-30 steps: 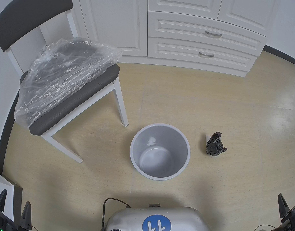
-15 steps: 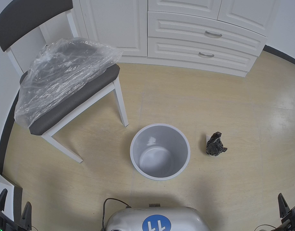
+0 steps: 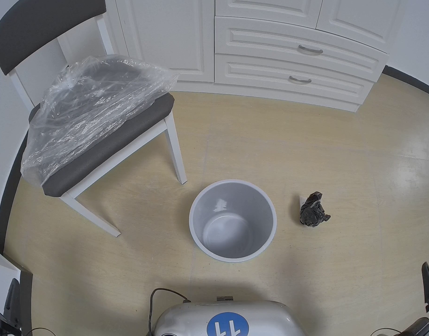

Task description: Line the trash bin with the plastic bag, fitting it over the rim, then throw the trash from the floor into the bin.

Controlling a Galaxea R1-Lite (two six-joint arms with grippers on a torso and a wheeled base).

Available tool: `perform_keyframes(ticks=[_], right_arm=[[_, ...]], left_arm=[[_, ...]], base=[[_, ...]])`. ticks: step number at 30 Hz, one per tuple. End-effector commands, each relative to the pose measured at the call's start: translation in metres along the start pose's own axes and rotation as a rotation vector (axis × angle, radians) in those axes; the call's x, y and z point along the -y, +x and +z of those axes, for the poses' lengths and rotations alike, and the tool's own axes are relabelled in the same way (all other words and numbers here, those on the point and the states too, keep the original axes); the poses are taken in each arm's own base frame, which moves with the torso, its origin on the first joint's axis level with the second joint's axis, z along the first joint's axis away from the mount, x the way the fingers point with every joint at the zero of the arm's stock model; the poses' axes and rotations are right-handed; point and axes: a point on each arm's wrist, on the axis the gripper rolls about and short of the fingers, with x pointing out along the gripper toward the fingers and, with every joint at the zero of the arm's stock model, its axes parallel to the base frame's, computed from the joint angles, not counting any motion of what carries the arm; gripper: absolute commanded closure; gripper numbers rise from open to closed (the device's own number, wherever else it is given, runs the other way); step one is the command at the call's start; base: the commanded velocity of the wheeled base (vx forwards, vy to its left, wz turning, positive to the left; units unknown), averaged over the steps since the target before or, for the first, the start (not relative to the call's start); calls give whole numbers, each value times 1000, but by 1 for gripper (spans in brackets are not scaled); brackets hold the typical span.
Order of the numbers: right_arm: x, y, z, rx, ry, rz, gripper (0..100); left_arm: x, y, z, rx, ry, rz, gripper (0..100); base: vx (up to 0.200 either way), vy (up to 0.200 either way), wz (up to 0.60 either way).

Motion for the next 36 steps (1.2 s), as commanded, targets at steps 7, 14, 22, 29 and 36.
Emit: perform_keyframes(ticks=[7, 14, 22, 29, 36], right_arm=[[0, 70, 73, -126, 36, 53, 0], [-2, 163, 116, -79, 103, -80, 0], [-14, 197, 104, -166, 184, -145, 0], [-20, 201, 104, -174, 185, -109, 0], [-28, 215, 112, -163, 231, -79, 0]], left_arm=[[-2, 59, 51, -248, 34, 22, 0], [-8, 106, 62, -394, 129, 215, 0], [-11, 140, 52, -536, 165, 206, 0], [-22, 178, 30, -584, 206, 257, 0], [-41, 209, 13, -531, 194, 348, 0]], base=[[0, 0, 0], [0, 0, 0], [0, 0, 0], [0, 0, 0], [0, 0, 0]])
